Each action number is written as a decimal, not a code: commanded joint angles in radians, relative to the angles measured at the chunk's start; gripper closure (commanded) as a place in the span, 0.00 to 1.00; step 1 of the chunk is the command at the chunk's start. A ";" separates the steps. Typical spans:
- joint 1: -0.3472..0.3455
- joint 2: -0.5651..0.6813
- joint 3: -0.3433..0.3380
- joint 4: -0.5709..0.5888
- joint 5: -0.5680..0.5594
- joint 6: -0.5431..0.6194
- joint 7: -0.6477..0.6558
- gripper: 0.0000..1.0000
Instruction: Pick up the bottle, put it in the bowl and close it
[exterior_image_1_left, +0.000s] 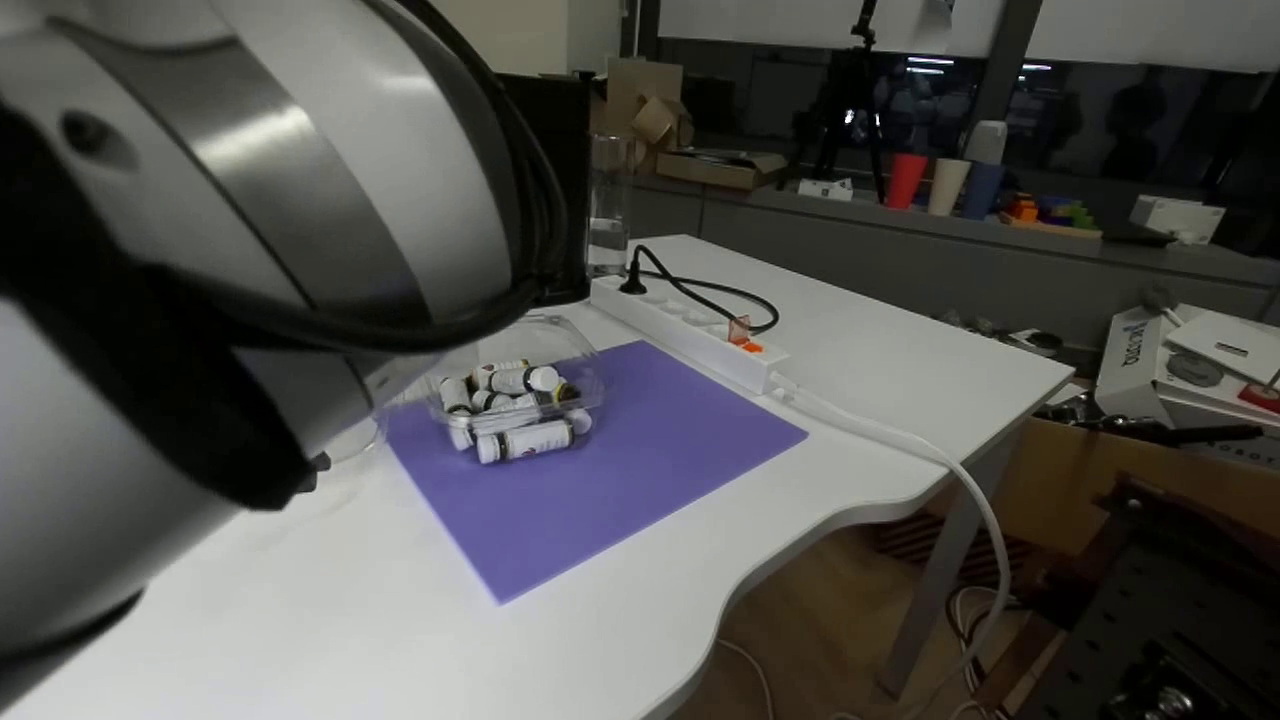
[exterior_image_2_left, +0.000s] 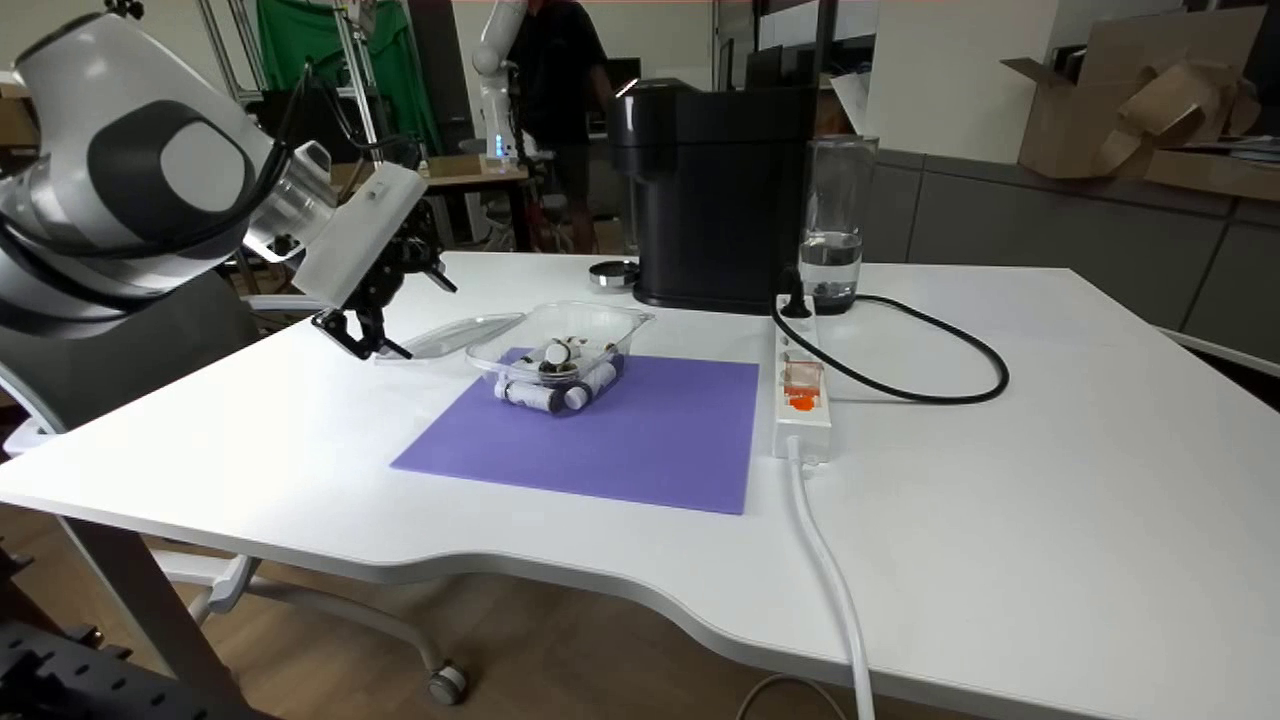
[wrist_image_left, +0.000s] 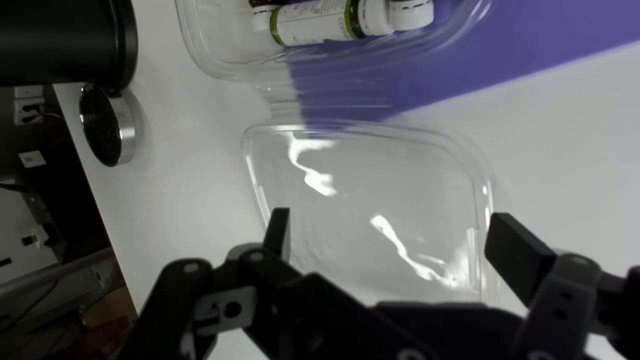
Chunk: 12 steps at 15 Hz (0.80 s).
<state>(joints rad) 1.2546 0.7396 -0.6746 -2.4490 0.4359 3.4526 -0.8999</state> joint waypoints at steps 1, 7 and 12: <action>0.111 0.110 -0.067 -0.008 -0.001 0.001 0.221 0.00; 0.100 0.133 -0.047 -0.035 -0.136 0.004 0.355 0.00; 0.097 0.133 -0.047 -0.035 -0.136 0.004 0.357 0.00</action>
<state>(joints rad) 1.3366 0.8638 -0.6895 -2.4745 0.3930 3.4571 -0.6313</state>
